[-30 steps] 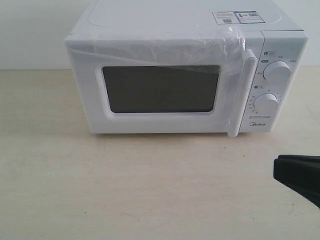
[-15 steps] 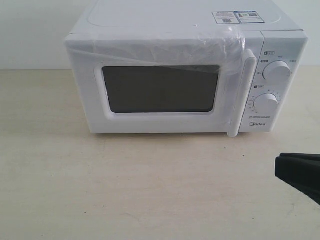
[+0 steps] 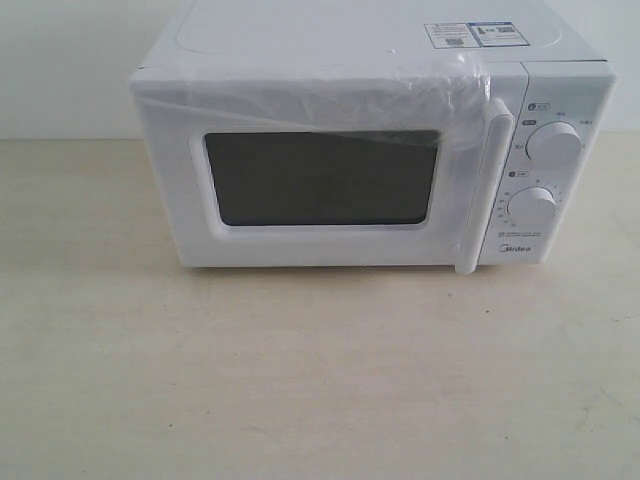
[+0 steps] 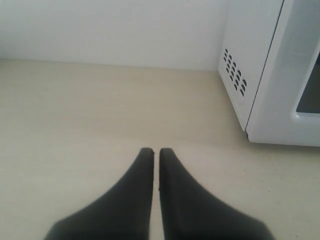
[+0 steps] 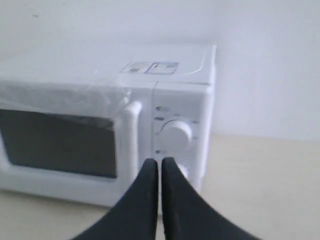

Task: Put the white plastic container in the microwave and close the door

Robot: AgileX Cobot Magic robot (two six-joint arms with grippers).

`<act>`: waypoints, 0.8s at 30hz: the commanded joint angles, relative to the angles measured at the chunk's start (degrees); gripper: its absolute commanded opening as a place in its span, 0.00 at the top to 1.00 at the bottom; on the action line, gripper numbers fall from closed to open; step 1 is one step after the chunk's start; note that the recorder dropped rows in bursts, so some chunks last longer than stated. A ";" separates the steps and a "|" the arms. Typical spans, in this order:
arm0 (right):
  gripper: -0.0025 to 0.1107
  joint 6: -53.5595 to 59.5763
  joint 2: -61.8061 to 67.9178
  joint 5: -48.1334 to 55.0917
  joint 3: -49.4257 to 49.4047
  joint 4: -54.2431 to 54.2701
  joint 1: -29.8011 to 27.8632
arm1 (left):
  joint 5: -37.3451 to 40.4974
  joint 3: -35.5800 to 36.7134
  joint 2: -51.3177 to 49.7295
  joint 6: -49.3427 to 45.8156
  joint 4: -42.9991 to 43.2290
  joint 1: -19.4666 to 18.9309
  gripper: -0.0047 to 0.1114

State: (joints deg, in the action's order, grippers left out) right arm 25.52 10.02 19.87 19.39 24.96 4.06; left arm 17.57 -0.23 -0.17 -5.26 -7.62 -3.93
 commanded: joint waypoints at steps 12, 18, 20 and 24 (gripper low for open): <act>0.98 -2.76 -9.58 -19.87 -18.57 3.42 -5.65 | 0.06 0.23 0.17 -0.34 -0.30 -0.17 0.92; 0.98 -0.77 -10.02 -21.39 -19.39 3.20 -5.54 | -0.05 0.23 0.17 -0.34 -0.30 -0.17 0.92; 0.98 -0.15 -10.02 -21.02 -19.39 3.21 -5.54 | 0.06 0.23 0.17 -0.34 -0.30 -0.17 0.92; 0.98 1.86 -10.02 -16.55 -19.39 2.77 -5.54 | 0.06 0.23 0.17 -0.34 -0.30 -0.17 0.92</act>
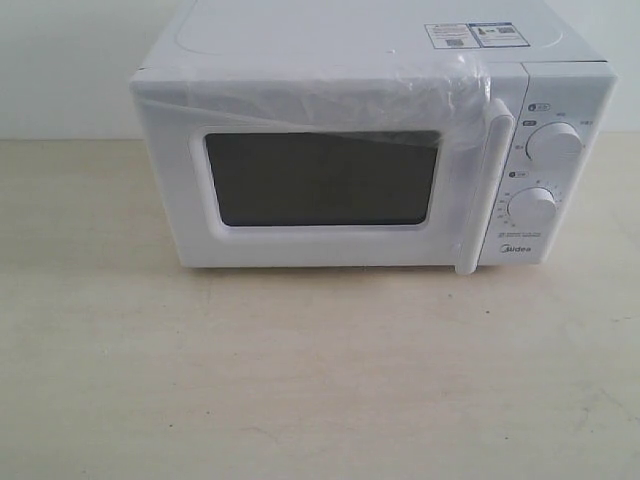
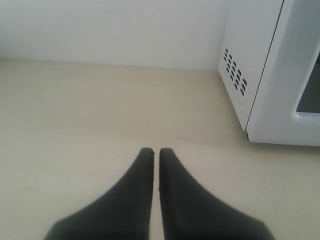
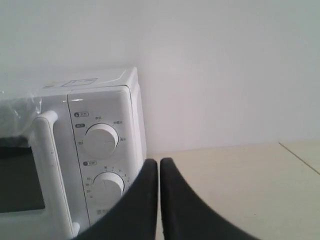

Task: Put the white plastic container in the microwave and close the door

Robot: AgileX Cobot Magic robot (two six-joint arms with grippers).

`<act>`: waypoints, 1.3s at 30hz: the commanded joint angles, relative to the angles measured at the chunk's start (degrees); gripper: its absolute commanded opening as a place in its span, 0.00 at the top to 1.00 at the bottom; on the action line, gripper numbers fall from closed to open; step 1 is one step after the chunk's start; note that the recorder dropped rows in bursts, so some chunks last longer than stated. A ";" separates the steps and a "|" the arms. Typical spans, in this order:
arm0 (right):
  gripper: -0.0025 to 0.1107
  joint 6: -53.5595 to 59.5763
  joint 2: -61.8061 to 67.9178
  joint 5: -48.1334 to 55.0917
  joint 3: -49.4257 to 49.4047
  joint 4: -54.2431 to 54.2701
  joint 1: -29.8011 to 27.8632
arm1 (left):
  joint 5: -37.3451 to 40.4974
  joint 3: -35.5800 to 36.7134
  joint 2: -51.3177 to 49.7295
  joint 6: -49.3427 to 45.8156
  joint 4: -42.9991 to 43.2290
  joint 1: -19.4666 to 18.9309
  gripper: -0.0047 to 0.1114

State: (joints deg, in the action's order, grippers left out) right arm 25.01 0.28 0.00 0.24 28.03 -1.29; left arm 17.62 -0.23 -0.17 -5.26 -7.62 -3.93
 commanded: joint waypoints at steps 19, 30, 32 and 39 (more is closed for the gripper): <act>0.98 -23.02 -0.28 19.13 -0.24 -28.35 -0.19 | 0.01 0.23 0.17 -0.34 -0.30 -0.17 0.92; 0.98 -23.85 -0.28 19.61 -0.24 -28.35 -0.19 | 0.01 0.23 0.17 -0.34 -0.30 -0.17 0.92; 0.98 -23.85 -0.28 19.61 -0.24 -28.35 -0.19 | 0.01 0.23 0.17 -0.34 -0.30 -0.17 0.92; 0.98 -23.85 -0.28 19.61 -0.24 -28.35 -0.19 | 0.01 0.23 0.17 -0.34 -0.30 -0.17 0.92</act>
